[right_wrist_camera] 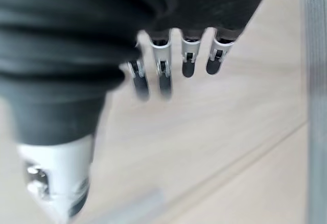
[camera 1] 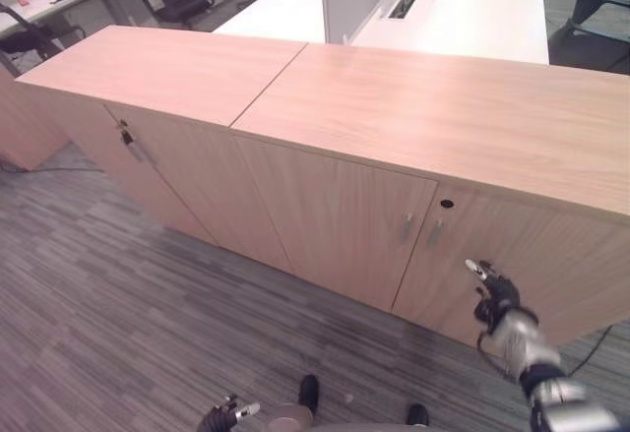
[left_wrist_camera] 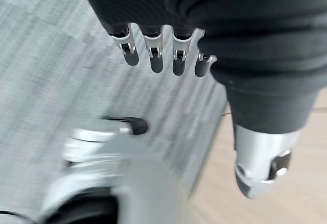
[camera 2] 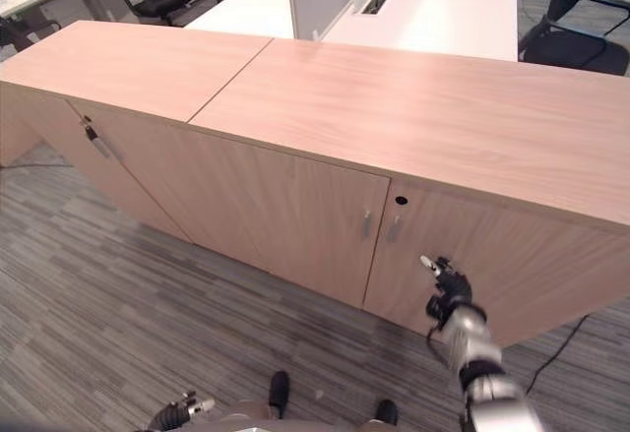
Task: Put the empty folder in the office cabinet
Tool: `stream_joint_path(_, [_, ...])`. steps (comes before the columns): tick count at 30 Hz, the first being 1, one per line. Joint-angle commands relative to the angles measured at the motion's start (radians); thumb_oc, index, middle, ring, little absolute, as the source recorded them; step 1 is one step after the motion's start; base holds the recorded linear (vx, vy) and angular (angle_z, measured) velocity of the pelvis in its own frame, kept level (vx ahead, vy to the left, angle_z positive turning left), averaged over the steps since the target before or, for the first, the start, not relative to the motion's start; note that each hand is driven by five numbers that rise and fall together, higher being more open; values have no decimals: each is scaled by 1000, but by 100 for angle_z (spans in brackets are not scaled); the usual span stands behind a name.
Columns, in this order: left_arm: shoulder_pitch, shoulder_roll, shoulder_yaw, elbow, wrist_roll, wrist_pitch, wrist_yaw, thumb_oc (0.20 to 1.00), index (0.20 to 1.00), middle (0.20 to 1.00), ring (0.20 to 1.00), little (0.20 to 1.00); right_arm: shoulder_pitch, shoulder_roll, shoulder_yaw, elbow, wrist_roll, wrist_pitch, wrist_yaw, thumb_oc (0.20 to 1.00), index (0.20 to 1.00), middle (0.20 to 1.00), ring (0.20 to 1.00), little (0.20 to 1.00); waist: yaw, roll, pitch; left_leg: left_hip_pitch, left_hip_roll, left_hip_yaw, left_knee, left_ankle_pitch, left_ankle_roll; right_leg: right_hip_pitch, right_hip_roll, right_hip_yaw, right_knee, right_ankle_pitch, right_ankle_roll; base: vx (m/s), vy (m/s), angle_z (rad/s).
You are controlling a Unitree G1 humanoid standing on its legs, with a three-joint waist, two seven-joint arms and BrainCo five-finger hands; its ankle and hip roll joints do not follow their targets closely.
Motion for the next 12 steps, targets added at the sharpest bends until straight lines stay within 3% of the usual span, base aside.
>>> stream_joint_path(1, [-56, 35, 2, 41, 15, -26, 5, 1000, 1000, 1000, 1000, 1000, -16, 21, 11, -18, -138, -23, 48, 1000, 1000, 1000, 1000, 1000, -8, -51, 17, 98, 48, 12, 20, -99, -48, 90, -41, -23, 20, -58, 65, -26, -22, -25])
stream_joint_path(3, [-55, 27, 1, 31, 44, -31, 1, 1000, 1000, 1000, 1000, 1000, 80, 42, 75, 9, -284, 3, 72, 1000, 1000, 1000, 1000, 1000, -37, -49, 13, 113, 55, 39, 20, -102, -48, 83, -39, 6, 16, -55, 64, -52, -33, -36])
stream_joint_path(7, [-95, 27, -26, 47, 47, -32, 7, 1000, 1000, 1000, 1000, 1000, 74, 70, 133, 153, -342, 32, 85, 1000, 1000, 1000, 1000, 1000, -67, -50, 8, 133, 61, 76, 25, -106, -47, 75, -36, 46, 18, -50, 62, -50, -18, -51])
stream_joint_path(12, [-106, 24, -36, 50, 42, -34, 9, 1000, 1000, 1000, 1000, 1000, 63, 82, 142, 199, -335, 38, 93, 1000, 1000, 1000, 1000, 1000, -77, -53, 4, 149, 64, 108, 26, -111, -45, 65, -34, 68, 21, -42, 61, -22, -2, -24])
